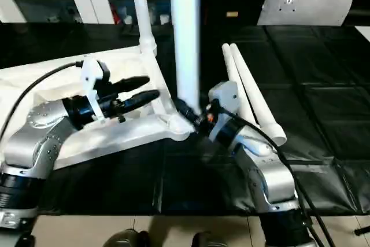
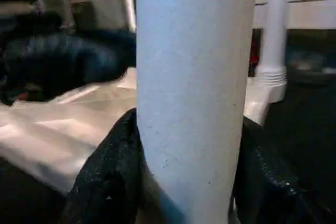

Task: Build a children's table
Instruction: Insert table leg to table base

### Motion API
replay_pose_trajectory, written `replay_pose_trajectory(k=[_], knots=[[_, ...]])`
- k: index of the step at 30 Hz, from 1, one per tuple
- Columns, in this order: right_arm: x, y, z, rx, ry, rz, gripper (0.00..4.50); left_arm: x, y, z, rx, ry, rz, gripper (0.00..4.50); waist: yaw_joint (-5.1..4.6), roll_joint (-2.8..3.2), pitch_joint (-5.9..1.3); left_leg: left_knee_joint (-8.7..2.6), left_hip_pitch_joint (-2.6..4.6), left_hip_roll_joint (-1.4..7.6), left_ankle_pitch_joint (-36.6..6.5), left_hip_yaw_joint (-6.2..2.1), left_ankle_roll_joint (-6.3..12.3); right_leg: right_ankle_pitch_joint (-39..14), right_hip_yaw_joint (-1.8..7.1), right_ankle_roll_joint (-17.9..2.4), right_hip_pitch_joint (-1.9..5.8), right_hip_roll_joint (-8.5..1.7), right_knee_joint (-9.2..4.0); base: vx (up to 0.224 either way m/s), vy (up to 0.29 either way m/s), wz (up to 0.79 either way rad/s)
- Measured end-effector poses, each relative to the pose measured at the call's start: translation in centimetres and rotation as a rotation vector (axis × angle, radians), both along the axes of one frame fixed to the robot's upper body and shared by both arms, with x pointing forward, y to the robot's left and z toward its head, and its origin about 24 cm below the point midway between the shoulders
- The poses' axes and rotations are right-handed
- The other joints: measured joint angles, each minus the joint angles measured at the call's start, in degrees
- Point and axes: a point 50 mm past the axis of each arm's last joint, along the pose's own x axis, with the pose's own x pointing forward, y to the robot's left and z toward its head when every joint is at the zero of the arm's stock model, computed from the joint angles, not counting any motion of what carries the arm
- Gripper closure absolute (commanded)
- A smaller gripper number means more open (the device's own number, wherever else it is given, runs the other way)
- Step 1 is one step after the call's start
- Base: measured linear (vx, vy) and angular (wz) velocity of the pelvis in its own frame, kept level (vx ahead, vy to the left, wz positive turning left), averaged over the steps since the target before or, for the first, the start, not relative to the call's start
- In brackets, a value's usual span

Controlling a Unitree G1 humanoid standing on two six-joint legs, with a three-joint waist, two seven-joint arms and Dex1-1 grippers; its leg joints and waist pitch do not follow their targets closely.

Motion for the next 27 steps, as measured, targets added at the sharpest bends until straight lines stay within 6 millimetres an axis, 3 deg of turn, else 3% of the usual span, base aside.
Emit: replay_pose_trajectory(k=[8,15,20,21,27], knots=[[-0.6,-0.4,0.1,-0.015,0.026,0.084,2.61,-0.9,-1.2,0.5,-0.136,0.092,-0.113,1.08,0.53,0.02,-0.01,0.11,0.03,0.00,0.0,0.00,0.08,0.1,0.00,0.1,0.09,-0.01,-0.03,0.000,0.000,0.00],[-0.8,-0.7,-0.2,-0.038,0.052,0.104,2.61,-0.5,-2.2,-0.3,-0.103,0.126,-0.077,0.70,0.53,0.05,-0.03,0.14,0.09,0.00,0.1,-0.02,0.13,0.1,-0.01,0.4,0.27,-0.01,-0.26,0.000,0.000,0.00],[-0.8,-0.8,0.0,-0.019,0.051,0.107,2.61,-0.5,-3.2,-0.1,-0.168,0.160,-0.101,0.70,0.55,0.08,-0.06,0.17,0.13,0.00,0.1,-0.03,0.13,0.1,-0.03,0.4,0.35,-0.01,-0.30,0.000,0.000,0.00],[-0.9,-0.8,-0.1,-0.019,0.051,0.111,2.61,-0.5,-3.5,0.0,-0.184,0.167,-0.113,1.00,0.56,0.08,-0.06,0.17,0.13,0.00,0.1,-0.03,0.13,0.1,-0.03,0.4,0.35,-0.02,-0.29,0.000,0.000,0.00],[-1.1,-0.1,-0.3,-0.023,0.060,0.156,2.61,-0.6,-4.3,0.2,-0.216,0.175,-0.140,1.39,0.53,0.23,-0.15,0.17,0.13,0.01,0.1,-0.05,0.13,0.1,-0.07,0.4,0.35,-0.01,-0.29,0.000,0.000,0.00]])
